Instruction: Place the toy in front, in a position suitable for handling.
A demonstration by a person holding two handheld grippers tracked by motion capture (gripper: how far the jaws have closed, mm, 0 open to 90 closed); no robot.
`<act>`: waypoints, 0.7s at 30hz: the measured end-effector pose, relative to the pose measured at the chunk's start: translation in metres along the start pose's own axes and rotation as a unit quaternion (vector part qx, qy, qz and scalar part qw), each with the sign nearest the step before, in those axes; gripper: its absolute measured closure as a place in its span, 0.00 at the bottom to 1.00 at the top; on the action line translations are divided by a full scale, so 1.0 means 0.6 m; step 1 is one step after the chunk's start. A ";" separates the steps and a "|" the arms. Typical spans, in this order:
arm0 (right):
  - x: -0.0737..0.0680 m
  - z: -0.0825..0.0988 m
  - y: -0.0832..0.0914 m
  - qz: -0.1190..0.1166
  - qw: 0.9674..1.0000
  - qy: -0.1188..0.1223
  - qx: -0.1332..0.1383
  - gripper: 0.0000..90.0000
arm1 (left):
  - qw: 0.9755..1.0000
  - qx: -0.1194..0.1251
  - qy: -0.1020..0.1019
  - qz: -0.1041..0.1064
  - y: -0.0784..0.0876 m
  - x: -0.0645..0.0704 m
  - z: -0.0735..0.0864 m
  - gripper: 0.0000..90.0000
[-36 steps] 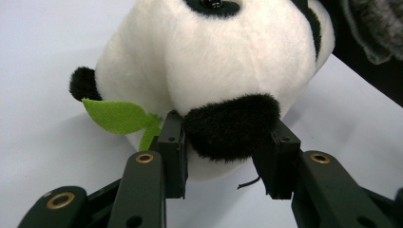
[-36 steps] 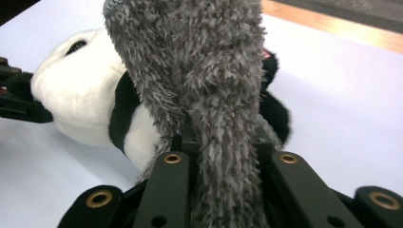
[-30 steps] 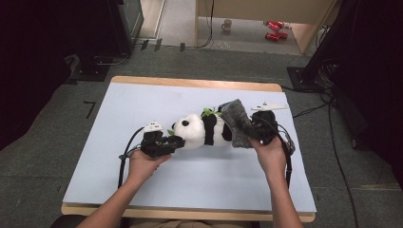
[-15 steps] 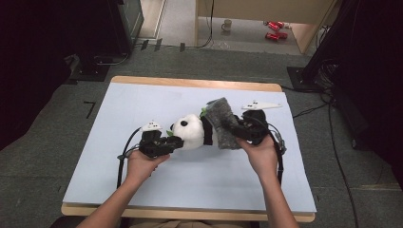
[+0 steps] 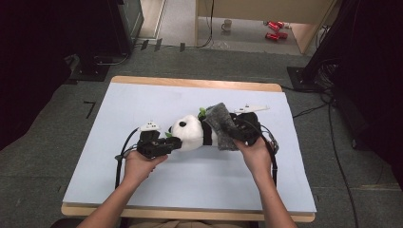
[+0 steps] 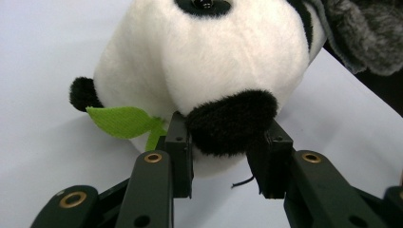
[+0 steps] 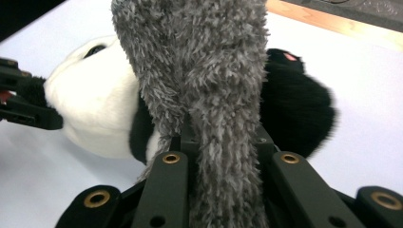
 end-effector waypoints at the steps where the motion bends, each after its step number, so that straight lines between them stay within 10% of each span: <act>1: 0.007 0.000 0.006 -0.005 1.000 -0.008 0.007 0.85 | 1.000 0.001 0.000 0.000 0.000 -0.001 0.000 0.72; 6: 0.014 0.000 0.015 0.002 1.000 -0.009 0.010 0.85 | 1.000 0.009 0.001 0.002 -0.002 -0.009 -0.001 0.72; 21: 0.021 -0.004 -0.003 0.001 1.000 -0.007 0.020 0.84 | 0.994 0.048 -0.097 -0.007 -0.004 -0.005 0.011 0.41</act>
Point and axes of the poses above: each handheld gripper's, and its own axes: y roughly backward along the jaws, z roughly out of its underside, x roughly to its right, the point moved 2 cm from there along -y, roughly forward along the jaws, and after that the axes turned 13 degrees about -z, right-handed, at the moved point
